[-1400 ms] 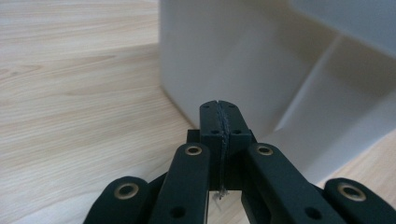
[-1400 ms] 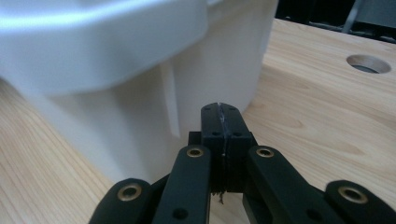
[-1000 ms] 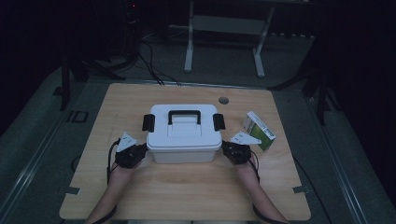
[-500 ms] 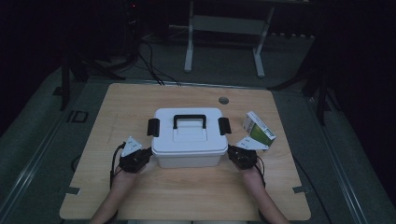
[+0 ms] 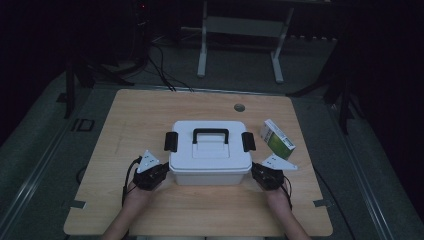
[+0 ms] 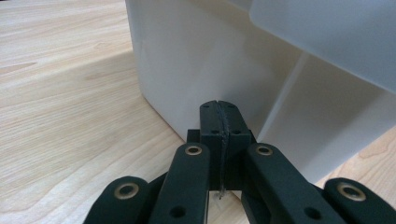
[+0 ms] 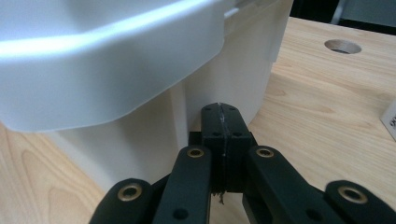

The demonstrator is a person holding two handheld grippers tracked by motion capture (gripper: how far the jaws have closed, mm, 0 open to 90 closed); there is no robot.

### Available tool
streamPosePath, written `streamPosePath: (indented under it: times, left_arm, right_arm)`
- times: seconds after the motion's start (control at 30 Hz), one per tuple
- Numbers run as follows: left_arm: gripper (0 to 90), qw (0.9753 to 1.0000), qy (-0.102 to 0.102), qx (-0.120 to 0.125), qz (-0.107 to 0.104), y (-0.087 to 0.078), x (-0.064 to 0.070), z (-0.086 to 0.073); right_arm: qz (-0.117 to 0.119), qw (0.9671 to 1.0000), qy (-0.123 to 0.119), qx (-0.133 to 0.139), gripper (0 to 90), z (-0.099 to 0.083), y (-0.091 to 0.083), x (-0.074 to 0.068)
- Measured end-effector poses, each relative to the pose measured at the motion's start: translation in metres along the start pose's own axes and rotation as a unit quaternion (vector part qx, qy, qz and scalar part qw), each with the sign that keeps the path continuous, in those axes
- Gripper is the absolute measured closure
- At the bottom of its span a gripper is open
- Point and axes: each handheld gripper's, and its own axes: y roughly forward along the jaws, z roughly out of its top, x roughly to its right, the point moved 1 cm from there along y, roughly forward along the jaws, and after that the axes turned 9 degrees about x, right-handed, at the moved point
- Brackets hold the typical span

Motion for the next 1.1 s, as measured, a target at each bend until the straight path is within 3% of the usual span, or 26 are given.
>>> streamPosePath:
  times: [0.23,0.5,1.1]
  left_arm:
    - [89.9,0.9999,0.008,-0.004,-0.014,0.002,0.012,0.000]
    - [89.8,0.9995,0.018,-0.008,-0.023,0.003,0.025,0.000]
    - [89.8,0.9977,0.025,-0.017,-0.060,0.007,0.047,-0.001]
  right_arm:
    - [0.001,1.0000,0.010,-0.002,90.0,-0.005,-0.017,0.002]
    - [-0.003,1.0000,0.005,-0.002,90.0,-0.009,-0.033,0.003]
    - [-0.014,0.9997,0.019,0.002,90.0,-0.019,-0.067,0.006]
